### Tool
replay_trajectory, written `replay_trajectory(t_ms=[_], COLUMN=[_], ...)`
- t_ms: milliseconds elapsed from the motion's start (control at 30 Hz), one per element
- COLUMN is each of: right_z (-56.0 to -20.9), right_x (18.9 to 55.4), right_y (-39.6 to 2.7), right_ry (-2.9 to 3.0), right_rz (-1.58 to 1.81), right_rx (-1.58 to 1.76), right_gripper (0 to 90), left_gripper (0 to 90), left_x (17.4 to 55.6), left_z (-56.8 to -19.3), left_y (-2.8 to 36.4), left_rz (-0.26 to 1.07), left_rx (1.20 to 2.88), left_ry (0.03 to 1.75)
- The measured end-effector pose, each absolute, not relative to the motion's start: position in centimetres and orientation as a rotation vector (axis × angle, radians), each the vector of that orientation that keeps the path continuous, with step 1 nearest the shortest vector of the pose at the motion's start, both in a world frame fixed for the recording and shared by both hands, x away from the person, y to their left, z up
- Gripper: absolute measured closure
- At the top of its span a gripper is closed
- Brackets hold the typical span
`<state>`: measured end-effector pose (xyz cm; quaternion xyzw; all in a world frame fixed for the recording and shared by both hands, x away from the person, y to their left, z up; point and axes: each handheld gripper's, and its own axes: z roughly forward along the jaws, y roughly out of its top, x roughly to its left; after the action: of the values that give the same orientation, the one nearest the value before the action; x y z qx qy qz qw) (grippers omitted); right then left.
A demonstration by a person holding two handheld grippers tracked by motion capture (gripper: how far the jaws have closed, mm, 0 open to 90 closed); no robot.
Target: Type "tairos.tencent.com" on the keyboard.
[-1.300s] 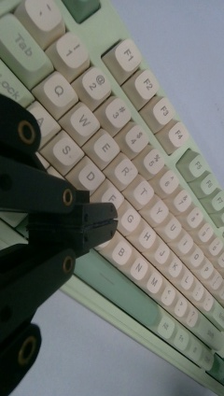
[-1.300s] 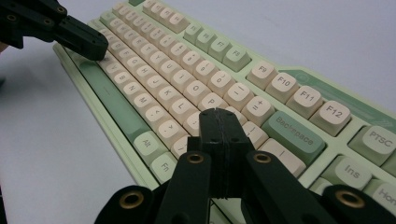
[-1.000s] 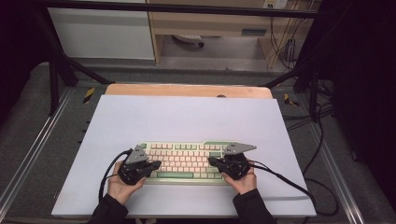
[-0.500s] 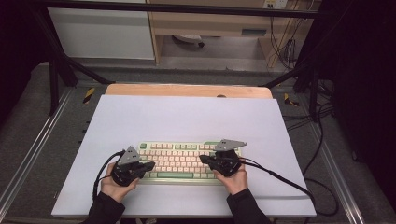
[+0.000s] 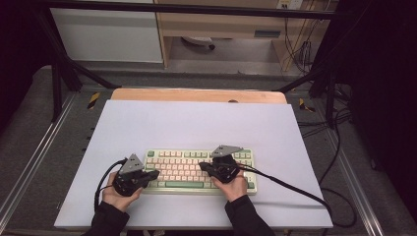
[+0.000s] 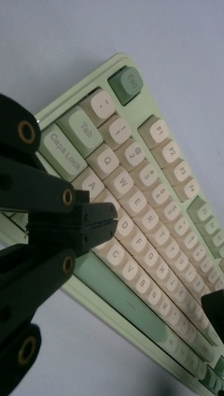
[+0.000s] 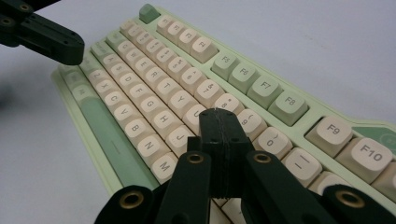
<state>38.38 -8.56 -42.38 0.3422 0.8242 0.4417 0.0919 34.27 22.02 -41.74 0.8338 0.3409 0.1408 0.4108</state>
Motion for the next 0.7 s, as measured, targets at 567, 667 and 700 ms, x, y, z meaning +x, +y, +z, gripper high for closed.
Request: replay_trajectory(t_ms=[567, 667, 700], right_z=[-43.32, -42.89, -42.74], right_x=[38.72, 38.41, 38.31], right_y=[-8.41, -8.47, -8.5], right_ry=[2.456, 2.451, 2.449], right_rz=[1.237, 1.277, 1.284], right_rx=[1.011, 1.001, 0.999], right_gripper=[90.0, 90.0, 90.0], left_gripper=[90.0, 90.0, 90.0], left_x=[34.29, 34.35, 34.36], left_z=[-41.66, -41.66, -41.67], left_y=[22.3, 22.35, 22.35], left_rz=[0.355, 0.355, 0.355], left_rx=[2.093, 2.09, 2.091], left_ry=[0.865, 0.869, 0.869])
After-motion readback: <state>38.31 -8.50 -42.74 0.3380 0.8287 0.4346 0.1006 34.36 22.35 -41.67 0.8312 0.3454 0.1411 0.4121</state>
